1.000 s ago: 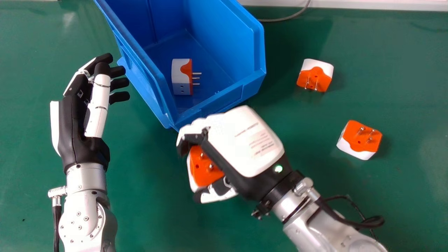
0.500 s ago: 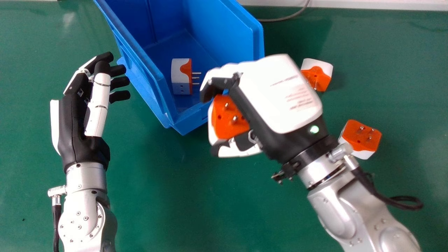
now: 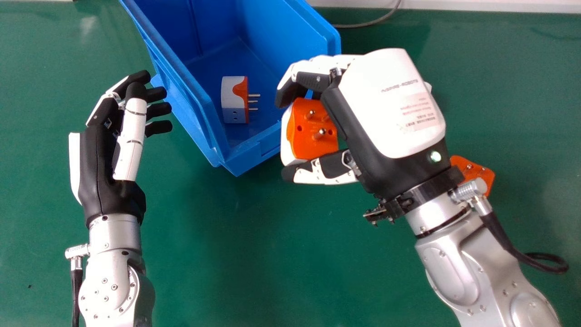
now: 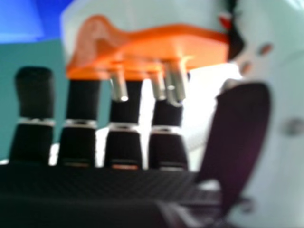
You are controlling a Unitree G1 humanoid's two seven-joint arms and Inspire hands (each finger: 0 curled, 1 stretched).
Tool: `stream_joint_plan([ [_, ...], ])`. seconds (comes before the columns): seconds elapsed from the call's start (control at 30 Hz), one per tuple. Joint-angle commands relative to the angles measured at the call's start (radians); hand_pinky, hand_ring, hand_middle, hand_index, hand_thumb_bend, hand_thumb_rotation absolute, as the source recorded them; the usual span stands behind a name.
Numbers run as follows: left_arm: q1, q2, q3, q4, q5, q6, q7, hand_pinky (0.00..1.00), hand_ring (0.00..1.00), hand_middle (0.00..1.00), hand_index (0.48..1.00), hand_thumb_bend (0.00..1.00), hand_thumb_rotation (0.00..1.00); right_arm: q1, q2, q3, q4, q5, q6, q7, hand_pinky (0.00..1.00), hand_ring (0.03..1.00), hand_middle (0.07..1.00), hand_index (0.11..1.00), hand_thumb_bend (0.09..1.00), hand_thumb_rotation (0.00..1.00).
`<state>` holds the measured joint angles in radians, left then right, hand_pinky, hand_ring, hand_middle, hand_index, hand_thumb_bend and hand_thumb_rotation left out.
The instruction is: Pick all objects and put in blue box
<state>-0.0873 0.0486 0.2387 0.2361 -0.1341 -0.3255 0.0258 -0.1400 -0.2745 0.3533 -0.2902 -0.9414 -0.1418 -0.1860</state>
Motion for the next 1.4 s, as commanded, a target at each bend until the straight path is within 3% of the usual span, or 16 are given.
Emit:
stream_joint_plan([
  [0.0, 0.009, -0.010, -0.007, -0.028, -0.006, -0.021, -0.004, 0.59, 0.65, 0.68, 0.720, 0.55, 0.69, 0.004, 0.008, -0.020, -0.012, 0.030, -0.034, -0.046, 0.31, 0.438, 0.494, 0.503, 0.504, 0.00],
  [0.1, 0.013, -0.018, -0.007, -0.032, -0.012, -0.020, -0.004, 0.59, 0.65, 0.68, 0.720, 0.55, 0.69, 0.004, 0.019, -0.025, -0.004, 0.044, -0.048, -0.060, 0.31, 0.438, 0.494, 0.503, 0.504, 0.00],
  [0.3, 0.028, -0.036, -0.006, -0.065, -0.017, 0.002, 0.003, 0.59, 0.65, 0.68, 0.718, 0.55, 0.68, -0.031, 0.051, -0.020, 0.008, 0.035, -0.024, -0.048, 0.31, 0.443, 0.494, 0.501, 0.503, 0.00],
  [0.47, 0.041, -0.042, -0.005, -0.082, -0.017, 0.010, 0.007, 0.59, 0.65, 0.68, 0.713, 0.55, 0.67, -0.145, 0.066, -0.001, 0.102, -0.011, -0.026, -0.072, 0.32, 0.444, 0.495, 0.499, 0.502, 0.00],
  [0.6, 0.054, -0.051, -0.009, -0.102, -0.014, 0.019, 0.012, 0.59, 0.65, 0.68, 0.713, 0.55, 0.67, -0.250, 0.069, 0.010, 0.202, -0.029, -0.029, -0.075, 0.32, 0.444, 0.495, 0.499, 0.502, 0.00],
  [0.73, 0.065, -0.055, -0.016, -0.109, -0.002, 0.012, 0.014, 0.59, 0.64, 0.67, 0.707, 0.55, 0.66, -0.360, 0.068, 0.024, 0.318, -0.028, -0.047, -0.082, 0.32, 0.447, 0.498, 0.496, 0.502, 0.00],
  [0.93, 0.081, -0.063, -0.023, -0.128, -0.010, 0.019, 0.016, 0.59, 0.64, 0.67, 0.700, 0.54, 0.64, -0.482, 0.065, 0.069, 0.455, -0.074, -0.045, -0.102, 0.32, 0.450, 0.500, 0.495, 0.501, 0.00],
  [1.07, 0.083, -0.065, -0.023, -0.128, -0.019, 0.024, 0.014, 0.59, 0.64, 0.67, 0.695, 0.54, 0.64, -0.575, 0.069, 0.107, 0.609, -0.108, -0.060, -0.182, 0.32, 0.447, 0.507, 0.495, 0.500, 0.00],
  [1.3, 0.082, -0.061, -0.024, -0.122, -0.011, 0.029, 0.022, 0.59, 0.64, 0.67, 0.693, 0.54, 0.63, -0.759, 0.094, 0.178, 0.920, -0.125, -0.110, -0.309, 0.32, 0.443, 0.504, 0.506, 0.499, 0.00],
  [1.37, 0.078, -0.060, -0.021, -0.113, -0.019, 0.022, 0.016, 0.59, 0.64, 0.67, 0.693, 0.54, 0.63, -0.811, 0.106, 0.202, 1.008, -0.133, -0.117, -0.348, 0.32, 0.443, 0.504, 0.506, 0.499, 0.00],
])
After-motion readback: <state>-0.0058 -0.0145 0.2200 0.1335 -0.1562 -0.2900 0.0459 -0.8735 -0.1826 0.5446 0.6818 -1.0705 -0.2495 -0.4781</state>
